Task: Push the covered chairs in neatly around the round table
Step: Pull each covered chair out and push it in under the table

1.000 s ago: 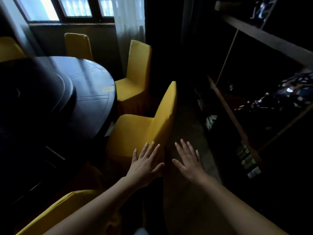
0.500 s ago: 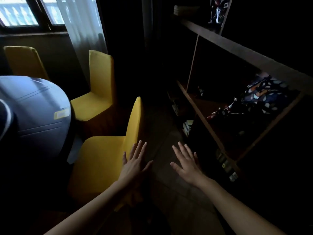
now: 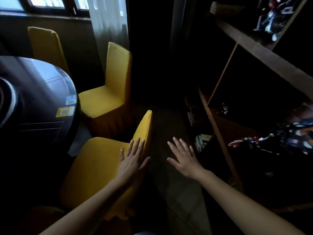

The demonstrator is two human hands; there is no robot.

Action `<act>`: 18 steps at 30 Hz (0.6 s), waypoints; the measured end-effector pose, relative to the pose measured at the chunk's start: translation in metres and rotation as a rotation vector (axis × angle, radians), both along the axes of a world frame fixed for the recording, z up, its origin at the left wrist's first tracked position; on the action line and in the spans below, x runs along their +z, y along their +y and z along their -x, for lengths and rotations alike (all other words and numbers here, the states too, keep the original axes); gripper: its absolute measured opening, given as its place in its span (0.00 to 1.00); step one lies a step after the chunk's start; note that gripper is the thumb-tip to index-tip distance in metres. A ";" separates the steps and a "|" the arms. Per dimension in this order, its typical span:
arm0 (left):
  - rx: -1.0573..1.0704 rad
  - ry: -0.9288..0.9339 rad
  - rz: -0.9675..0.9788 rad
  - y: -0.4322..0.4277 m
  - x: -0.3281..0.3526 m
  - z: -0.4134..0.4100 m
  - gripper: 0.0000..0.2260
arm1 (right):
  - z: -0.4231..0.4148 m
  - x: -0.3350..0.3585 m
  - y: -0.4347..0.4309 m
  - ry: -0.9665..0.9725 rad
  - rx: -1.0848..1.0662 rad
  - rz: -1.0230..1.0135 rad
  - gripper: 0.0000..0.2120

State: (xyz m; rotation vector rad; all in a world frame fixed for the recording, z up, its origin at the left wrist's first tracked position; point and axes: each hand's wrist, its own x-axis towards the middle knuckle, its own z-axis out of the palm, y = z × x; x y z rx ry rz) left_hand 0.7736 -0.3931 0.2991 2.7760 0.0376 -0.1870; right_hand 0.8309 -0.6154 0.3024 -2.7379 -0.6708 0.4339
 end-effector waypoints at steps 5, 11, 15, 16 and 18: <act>0.164 0.031 0.014 0.006 -0.015 -0.001 0.31 | -0.046 -0.007 0.029 0.012 0.111 -0.148 0.31; 0.357 0.030 0.047 -0.002 -0.022 -0.011 0.30 | -0.119 -0.020 0.053 -0.012 0.320 -0.066 0.32; 0.523 0.030 0.069 -0.001 -0.022 -0.017 0.31 | -0.164 -0.024 0.073 -0.061 0.473 0.048 0.35; 0.552 0.049 0.053 -0.004 -0.022 -0.017 0.32 | -0.174 -0.024 0.076 -0.068 0.514 0.062 0.35; 0.607 0.065 0.027 -0.010 -0.025 -0.016 0.32 | -0.195 -0.024 0.085 -0.067 0.596 0.061 0.35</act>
